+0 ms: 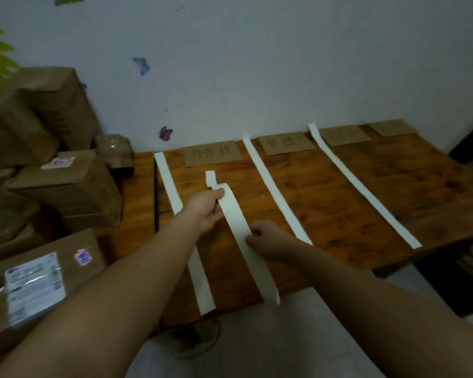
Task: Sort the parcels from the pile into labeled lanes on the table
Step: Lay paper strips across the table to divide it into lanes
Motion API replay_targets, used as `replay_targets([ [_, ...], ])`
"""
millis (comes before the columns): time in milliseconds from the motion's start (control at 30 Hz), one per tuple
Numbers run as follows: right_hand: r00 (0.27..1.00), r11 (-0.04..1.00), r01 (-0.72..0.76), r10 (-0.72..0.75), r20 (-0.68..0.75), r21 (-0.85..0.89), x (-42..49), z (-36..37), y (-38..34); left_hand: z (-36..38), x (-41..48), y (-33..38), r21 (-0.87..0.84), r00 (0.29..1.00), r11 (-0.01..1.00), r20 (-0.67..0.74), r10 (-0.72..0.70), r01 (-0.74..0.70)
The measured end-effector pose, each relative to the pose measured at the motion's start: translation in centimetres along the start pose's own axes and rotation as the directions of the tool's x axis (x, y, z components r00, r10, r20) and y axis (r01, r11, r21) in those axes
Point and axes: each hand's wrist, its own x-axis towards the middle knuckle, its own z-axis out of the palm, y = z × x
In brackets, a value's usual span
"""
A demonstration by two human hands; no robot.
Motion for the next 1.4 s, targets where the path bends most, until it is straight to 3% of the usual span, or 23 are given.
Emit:
replay_targets([
  [267,0.967,0.998,0.007,0.009,-0.254,0.062,-4.9,-14.3,9.7,18.7,-1.0,0.1,0.13,0.979,0.981,0.163,0.122,-0.144],
  [733,0.902,0.983,-0.169,0.184,-0.391,0.074,-7.2,-32.0,27.7,45.1,4.0,-2.0,0.275,0.939,0.922,0.285,0.192,-0.272],
  [1100,0.892,0.952,-0.291,0.307,-0.331,0.099,1.3,-44.3,36.4,59.6,16.6,-2.8,0.303,0.94,0.923,0.31,0.141,-0.238],
  [1400,0.938,0.966,-0.24,0.256,-0.235,0.095,6.3,-53.2,43.7,69.1,22.4,-3.3,0.323,0.952,0.913,0.254,0.171,-0.25],
])
